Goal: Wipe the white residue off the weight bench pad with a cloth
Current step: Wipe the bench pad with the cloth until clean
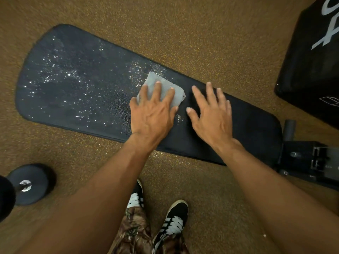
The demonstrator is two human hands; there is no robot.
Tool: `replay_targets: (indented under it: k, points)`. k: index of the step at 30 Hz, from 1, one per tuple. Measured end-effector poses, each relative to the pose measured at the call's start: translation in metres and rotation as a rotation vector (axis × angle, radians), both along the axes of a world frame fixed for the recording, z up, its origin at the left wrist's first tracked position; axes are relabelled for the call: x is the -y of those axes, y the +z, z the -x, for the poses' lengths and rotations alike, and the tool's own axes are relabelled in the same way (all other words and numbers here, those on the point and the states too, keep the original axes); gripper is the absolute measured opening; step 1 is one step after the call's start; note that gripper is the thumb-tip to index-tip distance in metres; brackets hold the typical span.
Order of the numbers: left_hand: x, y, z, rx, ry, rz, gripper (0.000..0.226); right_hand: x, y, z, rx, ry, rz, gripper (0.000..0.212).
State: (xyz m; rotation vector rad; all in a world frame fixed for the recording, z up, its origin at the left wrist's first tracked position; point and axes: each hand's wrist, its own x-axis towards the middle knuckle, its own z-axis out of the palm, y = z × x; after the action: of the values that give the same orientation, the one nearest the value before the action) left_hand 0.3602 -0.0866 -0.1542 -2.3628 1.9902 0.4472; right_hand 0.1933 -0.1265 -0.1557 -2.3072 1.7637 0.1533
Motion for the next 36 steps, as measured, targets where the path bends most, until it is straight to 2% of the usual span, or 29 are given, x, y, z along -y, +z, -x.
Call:
replay_targets:
  k: [2,7,12,18,21,23,25,27,31,36]
  points:
    - [-0.001,-0.009,0.002,-0.002,0.013,-0.015,0.053,-0.009,-0.015,-0.006,-0.058,0.002,-0.028,0.063]
    - [-0.005,-0.015,0.005,-0.007,0.023,-0.019,0.051,-0.017,-0.032,-0.007,-0.045,-0.040,0.012,0.065]
    - [-0.004,-0.012,-0.012,-0.055,0.027,0.222,0.023,-0.021,-0.036,-0.008,-0.046,-0.046,0.070,0.065]
    - [0.029,0.021,-0.029,-0.182,0.398,0.355,0.030,-0.021,-0.040,-0.006,-0.053,-0.051,0.087,0.067]
    - [0.055,0.024,-0.042,-0.188,0.429,0.443,0.031,-0.020,-0.039,-0.006,-0.055,-0.051,0.090,0.067]
    - [0.067,0.015,-0.042,-0.161,0.289,0.381,0.030,-0.020,-0.039,-0.007,-0.065,-0.050,0.095,0.066]
    - [0.069,-0.004,-0.034,-0.083,0.079,0.239,0.028,-0.020,-0.039,-0.006,-0.072,-0.052,0.102,0.066]
    - [0.063,-0.018,-0.030,-0.014,-0.014,0.146,0.026,-0.020,-0.039,-0.006,-0.077,-0.052,0.104,0.066]
    - [0.046,-0.017,-0.034,0.013,0.002,0.116,0.039,-0.020,-0.038,-0.006,-0.058,-0.055,0.096,0.066]
    - [0.063,-0.021,-0.025,0.032,0.052,0.078,0.042,-0.020,-0.039,-0.006,-0.056,-0.063,0.106,0.067]
